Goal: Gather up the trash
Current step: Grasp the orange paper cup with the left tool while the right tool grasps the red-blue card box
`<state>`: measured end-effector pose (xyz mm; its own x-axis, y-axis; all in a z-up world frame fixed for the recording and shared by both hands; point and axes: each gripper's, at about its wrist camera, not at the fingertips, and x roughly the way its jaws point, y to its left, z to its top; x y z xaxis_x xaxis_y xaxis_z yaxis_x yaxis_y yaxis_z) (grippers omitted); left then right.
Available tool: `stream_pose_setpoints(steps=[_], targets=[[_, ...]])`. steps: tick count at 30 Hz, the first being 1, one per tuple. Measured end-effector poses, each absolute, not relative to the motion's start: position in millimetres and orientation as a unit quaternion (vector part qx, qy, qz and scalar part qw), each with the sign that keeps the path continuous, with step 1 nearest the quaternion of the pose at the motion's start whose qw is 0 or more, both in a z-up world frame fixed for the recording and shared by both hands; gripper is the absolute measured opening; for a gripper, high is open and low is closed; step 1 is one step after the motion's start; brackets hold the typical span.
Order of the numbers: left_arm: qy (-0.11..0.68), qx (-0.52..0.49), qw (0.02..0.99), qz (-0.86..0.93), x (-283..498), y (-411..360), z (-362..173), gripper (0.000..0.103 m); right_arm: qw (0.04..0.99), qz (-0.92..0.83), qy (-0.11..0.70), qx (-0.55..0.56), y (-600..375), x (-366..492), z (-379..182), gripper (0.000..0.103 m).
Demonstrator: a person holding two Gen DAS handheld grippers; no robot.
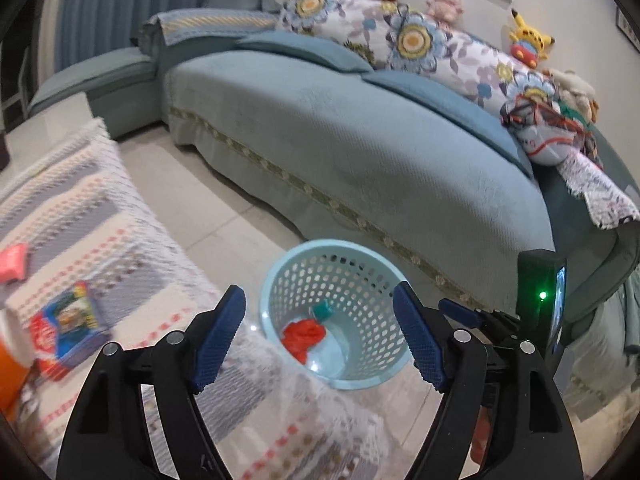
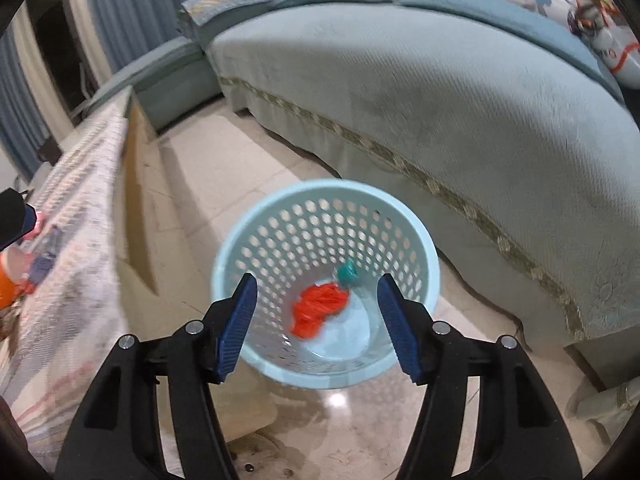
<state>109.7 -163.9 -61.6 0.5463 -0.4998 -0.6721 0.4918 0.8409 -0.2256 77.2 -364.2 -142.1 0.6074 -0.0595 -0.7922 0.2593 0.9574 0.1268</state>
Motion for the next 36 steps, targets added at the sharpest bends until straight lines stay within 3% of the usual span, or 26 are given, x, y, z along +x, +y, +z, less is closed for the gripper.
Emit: stream_pose_setpoints(steps=[12,20,26,32,36], targets=[[0.315,-0.076,0.938,-0.121,45,11,-3,0.074,0.931,0.034,0.36,0.051,-236,73,-63,0.059],[0.329,-0.124,0.935,-0.037,45,118,-22,0.074,0.927,0.103,0.36,0.006,-149,101,-72,0.059],[0.363,-0.135,0.92,-0.054,82,131,-52,0.072,0.91,0.126,0.394,-0.014,-108,133,-98,0.06],[0.388,-0.157,0.906,-0.069,109,129,-73,0.059,0.898,0.146,0.414,-0.026,-71,146,-115,0.081],[0.4,-0.165,0.898,-0.084,117,125,-83,0.035,0.891,0.144,0.428,-0.041,-53,150,-125,0.084]])
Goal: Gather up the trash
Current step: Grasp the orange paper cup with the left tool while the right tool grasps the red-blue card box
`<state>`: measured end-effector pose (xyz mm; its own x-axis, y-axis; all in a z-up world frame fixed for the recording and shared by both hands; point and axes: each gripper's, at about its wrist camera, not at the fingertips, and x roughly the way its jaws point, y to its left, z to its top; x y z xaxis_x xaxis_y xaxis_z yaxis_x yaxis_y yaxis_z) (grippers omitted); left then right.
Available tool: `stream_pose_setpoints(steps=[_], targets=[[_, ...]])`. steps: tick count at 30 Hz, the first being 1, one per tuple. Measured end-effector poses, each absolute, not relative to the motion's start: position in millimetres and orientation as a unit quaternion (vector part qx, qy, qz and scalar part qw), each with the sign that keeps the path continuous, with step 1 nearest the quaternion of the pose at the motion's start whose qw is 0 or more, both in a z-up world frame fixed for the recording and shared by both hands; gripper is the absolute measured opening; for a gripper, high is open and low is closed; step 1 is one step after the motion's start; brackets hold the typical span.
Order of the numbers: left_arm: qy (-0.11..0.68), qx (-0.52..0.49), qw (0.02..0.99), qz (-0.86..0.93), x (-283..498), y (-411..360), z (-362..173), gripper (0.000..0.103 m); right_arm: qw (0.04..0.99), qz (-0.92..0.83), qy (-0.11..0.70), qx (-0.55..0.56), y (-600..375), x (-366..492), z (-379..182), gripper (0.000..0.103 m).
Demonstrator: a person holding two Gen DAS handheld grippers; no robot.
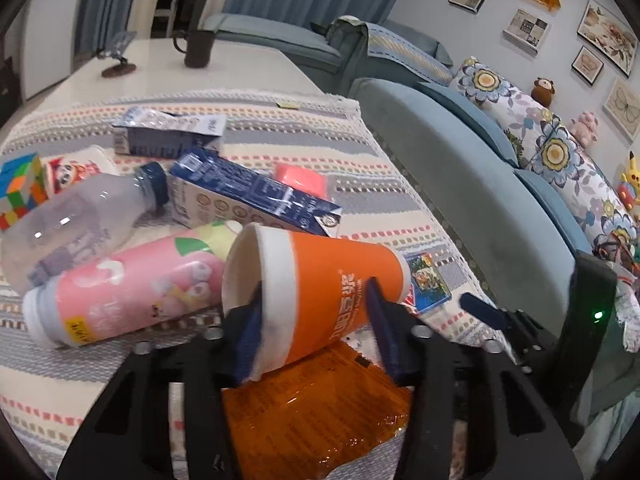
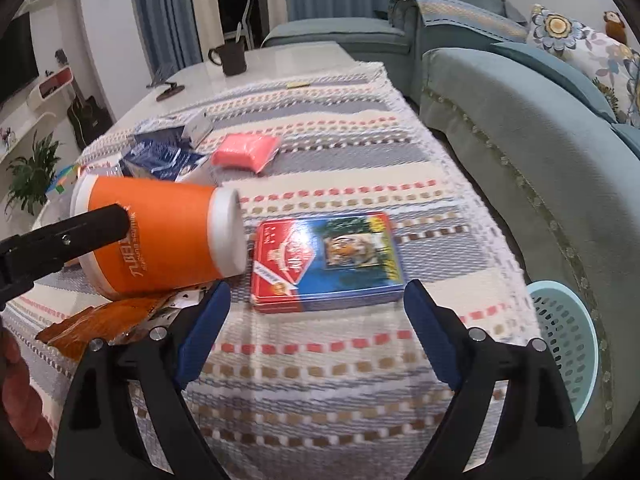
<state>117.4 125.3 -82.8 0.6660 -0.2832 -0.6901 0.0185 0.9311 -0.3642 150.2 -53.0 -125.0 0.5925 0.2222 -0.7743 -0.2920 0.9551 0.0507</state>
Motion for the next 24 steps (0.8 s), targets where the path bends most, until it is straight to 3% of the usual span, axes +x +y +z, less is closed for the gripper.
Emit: stream_pose_setpoints(steps=[2,7,15,17,18,20,21,22,24], targets=[[0.398,-0.165,0.898,-0.089,116,125,-83,0.035,0.887,0.128,0.44,-0.056,-49,155,-130,0.084],[0.396,-0.192,0.891,-0.113,103,125,-83,0.013,0.881,0.115,0.458,-0.026,-65,159,-135,0.084],[0.41,-0.169,0.884,-0.15,61,105,-73,0.012,0.897,0.01,0.441,0.012,-134,149,-132,0.079],[0.415,-0.157,0.882,-0.159,52,98,-73,0.016,0.899,-0.009,0.438,0.019,-147,149,-130,0.079],[0.417,-0.152,0.88,-0.169,46,95,-73,0.025,0.899,-0.011,0.436,0.025,-152,148,-127,0.079],[0.41,-0.14,0.886,-0.166,36,95,-69,0.045,0.901,0.005,0.432,0.042,-157,148,-122,0.079],[0.399,-0.132,0.894,-0.153,31,97,-66,0.063,0.902,0.017,0.428,0.051,-157,147,-119,0.079],[0.387,-0.126,0.903,-0.14,28,100,-61,0.07,0.904,0.025,0.424,0.053,-155,147,-116,0.079],[0.37,-0.127,0.91,-0.137,28,104,-53,0.073,0.906,0.033,0.42,0.047,-146,149,-112,0.079]])
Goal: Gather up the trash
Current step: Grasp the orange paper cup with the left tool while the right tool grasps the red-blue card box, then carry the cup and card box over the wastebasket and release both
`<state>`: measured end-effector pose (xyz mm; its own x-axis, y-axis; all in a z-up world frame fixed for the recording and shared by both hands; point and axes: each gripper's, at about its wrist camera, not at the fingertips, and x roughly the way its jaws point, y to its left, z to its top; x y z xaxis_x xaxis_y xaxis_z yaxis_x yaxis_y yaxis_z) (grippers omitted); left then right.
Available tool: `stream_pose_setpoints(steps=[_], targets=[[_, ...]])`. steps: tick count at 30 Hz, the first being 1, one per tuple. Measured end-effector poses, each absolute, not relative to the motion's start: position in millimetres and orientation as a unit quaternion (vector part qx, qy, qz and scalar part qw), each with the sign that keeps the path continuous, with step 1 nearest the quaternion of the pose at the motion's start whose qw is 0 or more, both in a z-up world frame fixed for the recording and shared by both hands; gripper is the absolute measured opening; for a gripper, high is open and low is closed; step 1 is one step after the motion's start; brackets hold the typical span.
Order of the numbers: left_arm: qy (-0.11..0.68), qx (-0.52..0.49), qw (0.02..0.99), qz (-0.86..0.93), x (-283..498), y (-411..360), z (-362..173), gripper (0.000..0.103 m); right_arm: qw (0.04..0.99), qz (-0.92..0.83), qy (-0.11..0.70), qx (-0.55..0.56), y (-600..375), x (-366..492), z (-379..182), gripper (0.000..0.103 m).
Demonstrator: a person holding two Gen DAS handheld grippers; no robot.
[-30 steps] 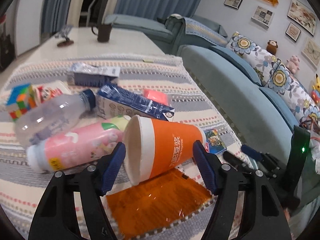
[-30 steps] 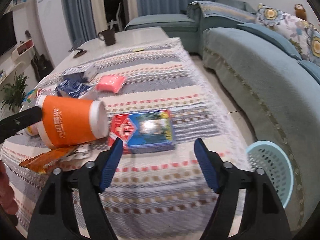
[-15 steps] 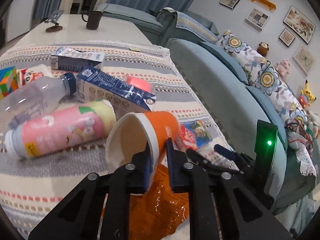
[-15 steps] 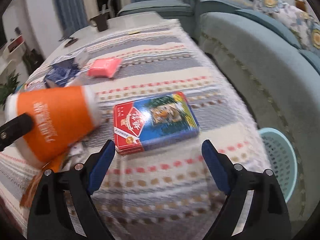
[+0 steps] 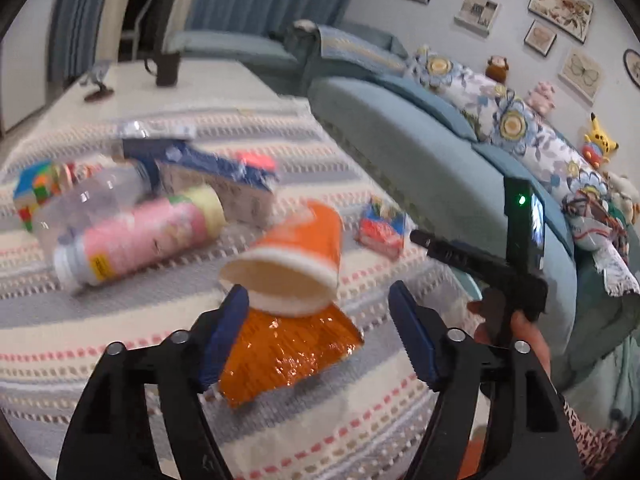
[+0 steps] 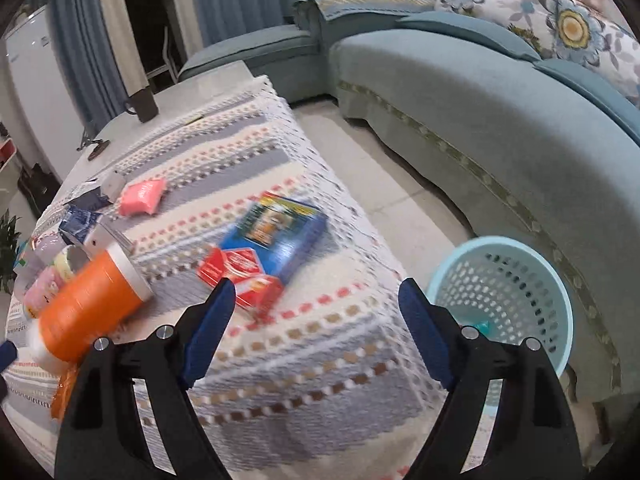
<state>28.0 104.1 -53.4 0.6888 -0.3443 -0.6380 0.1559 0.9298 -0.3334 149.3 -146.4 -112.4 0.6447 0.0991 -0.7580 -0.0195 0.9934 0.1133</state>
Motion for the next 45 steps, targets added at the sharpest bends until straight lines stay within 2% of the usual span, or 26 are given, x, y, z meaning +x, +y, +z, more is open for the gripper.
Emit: stream_pose_setpoints(steps=[5,11,13,14,20,23,25,26,27,32,35,36,37,39,43,45], targets=[[0.371,-0.119,0.911,-0.132,59,102,-51,0.083,0.9,0.039,0.43,0.058,-135,163,-119,0.079],[0.416,-0.137,0.893,-0.105,113,109,-88,0.081,0.884,0.053,0.456,0.086,-137,175,-136,0.079],[0.429,-0.16,0.881,-0.117,115,111,-99,0.067,0.883,0.061,0.457,0.088,-135,178,-135,0.079],[0.432,-0.17,0.876,-0.131,113,111,-102,0.066,0.882,0.067,0.458,0.09,-134,179,-135,0.079],[0.43,-0.145,0.869,-0.196,86,88,-96,0.066,0.867,0.09,0.48,0.1,-119,202,-136,0.079],[0.417,-0.133,0.88,-0.185,78,90,-86,0.07,0.862,0.077,0.493,0.087,-109,214,-137,0.081],[0.405,-0.131,0.889,-0.17,74,98,-78,0.076,0.862,0.058,0.497,0.074,-101,220,-139,0.081],[0.401,-0.137,0.89,-0.168,74,103,-76,0.077,0.864,0.051,0.497,0.059,-97,222,-140,0.08],[0.402,-0.142,0.889,-0.167,75,106,-75,0.077,0.867,0.044,0.495,0.038,-91,222,-140,0.072],[0.434,-0.149,0.873,-0.166,89,103,-88,0.075,0.873,0.066,0.483,0.018,-94,207,-140,0.065],[0.44,-0.163,0.865,-0.178,99,95,-97,0.062,0.874,0.084,0.478,0.008,-100,192,-137,0.061],[0.447,-0.163,0.861,-0.18,104,91,-101,0.053,0.875,0.09,0.475,-0.001,-102,184,-137,0.06],[0.452,-0.163,0.858,-0.182,109,86,-105,0.038,0.876,0.094,0.473,-0.007,-103,180,-136,0.06],[0.466,-0.161,0.849,-0.188,115,76,-111,0.017,0.877,0.107,0.468,-0.019,-109,169,-135,0.06],[0.451,-0.148,0.859,-0.191,109,59,-107,0.007,0.879,0.125,0.459,-0.016,-124,152,-132,0.059],[0.435,-0.126,0.873,-0.183,103,50,-95,0.007,0.884,0.134,0.448,-0.006,-133,142,-127,0.059]])
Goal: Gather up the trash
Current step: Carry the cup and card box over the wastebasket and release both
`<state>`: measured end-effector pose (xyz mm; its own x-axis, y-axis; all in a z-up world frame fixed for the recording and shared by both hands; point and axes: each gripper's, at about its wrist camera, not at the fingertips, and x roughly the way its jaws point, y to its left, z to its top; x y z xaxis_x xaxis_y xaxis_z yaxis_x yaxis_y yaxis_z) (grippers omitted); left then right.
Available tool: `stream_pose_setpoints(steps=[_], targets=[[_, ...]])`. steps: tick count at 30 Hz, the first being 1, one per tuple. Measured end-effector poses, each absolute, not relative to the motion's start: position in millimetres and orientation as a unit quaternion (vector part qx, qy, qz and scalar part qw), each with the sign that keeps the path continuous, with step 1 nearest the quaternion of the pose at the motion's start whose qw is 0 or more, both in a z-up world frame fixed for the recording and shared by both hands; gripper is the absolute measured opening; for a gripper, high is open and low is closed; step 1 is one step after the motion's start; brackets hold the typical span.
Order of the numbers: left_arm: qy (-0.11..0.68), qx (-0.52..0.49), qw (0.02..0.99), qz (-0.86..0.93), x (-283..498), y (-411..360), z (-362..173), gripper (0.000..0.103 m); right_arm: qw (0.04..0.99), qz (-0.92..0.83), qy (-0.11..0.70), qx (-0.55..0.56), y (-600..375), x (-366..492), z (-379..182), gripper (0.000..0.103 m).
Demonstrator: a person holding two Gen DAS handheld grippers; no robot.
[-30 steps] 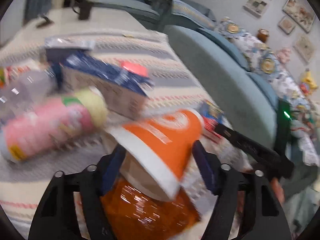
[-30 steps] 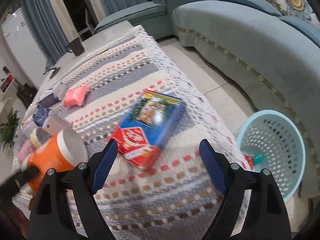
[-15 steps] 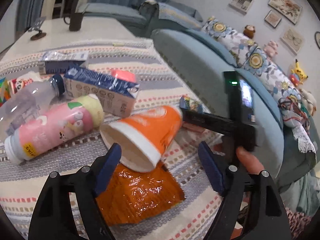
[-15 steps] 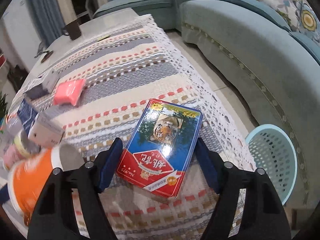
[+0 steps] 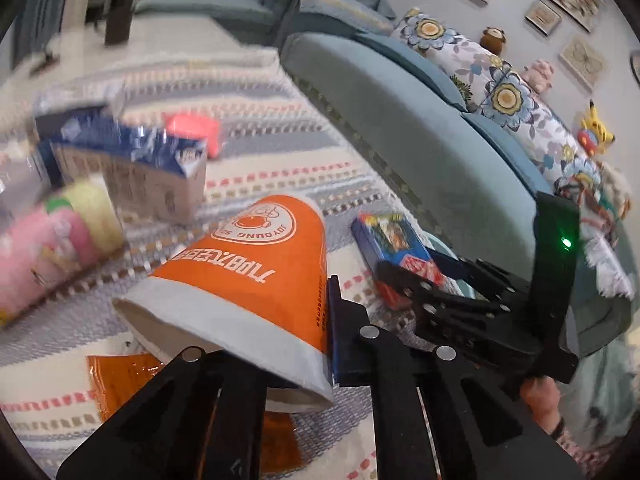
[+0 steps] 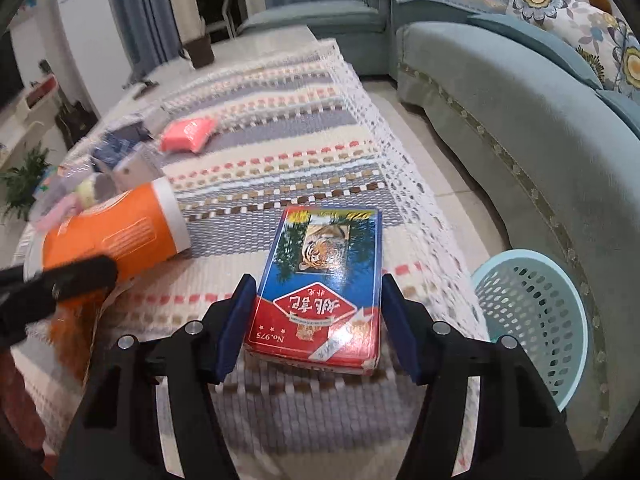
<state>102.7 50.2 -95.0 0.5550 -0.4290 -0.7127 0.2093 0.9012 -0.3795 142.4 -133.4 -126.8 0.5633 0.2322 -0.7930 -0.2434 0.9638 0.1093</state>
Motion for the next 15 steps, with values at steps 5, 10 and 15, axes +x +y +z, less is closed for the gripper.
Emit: stream_pose_setpoints(steps=[5,10,15], targets=[[0.396,-0.128,0.89,-0.189,91,43,-65,0.007,0.896,0.133,0.424,0.018,-155,126,-103,0.024],[0.376,-0.116,0.898,-0.199,87,27,-38,0.007,0.881,0.168,0.442,0.036,-173,126,-83,0.0],[0.365,-0.127,0.903,-0.191,79,20,-36,0.007,0.862,0.174,0.474,0.039,-181,117,-98,0.069]])
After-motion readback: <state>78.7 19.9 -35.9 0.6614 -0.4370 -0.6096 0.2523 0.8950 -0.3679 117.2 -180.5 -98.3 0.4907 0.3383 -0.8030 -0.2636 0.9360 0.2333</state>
